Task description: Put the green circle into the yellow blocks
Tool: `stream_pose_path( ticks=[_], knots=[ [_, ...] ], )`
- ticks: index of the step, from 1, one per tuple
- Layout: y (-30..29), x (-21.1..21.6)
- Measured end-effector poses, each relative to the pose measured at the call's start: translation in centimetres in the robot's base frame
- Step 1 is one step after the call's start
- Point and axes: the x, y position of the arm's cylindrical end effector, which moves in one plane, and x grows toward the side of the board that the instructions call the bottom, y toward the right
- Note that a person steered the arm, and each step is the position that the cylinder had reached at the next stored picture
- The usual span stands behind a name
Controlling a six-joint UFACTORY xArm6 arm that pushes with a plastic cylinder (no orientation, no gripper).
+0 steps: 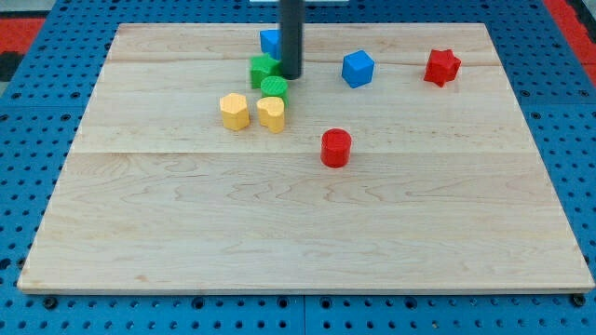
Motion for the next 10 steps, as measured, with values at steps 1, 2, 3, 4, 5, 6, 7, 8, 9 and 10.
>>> stream_pose_path(
  ticks=[1,2,3,4,5,6,7,8,9,10],
  knots=[
    [-0.3,-0.3],
    [-0.5,1.9],
    [-0.5,5.7],
    [1.1,5.7],
    [6.8,9.4],
    [2.6,14.2],
    [-4.1,14.6],
    [-6.6,13.9],
    [-8.1,12.5],
    [-8.8,14.9]
  ],
)
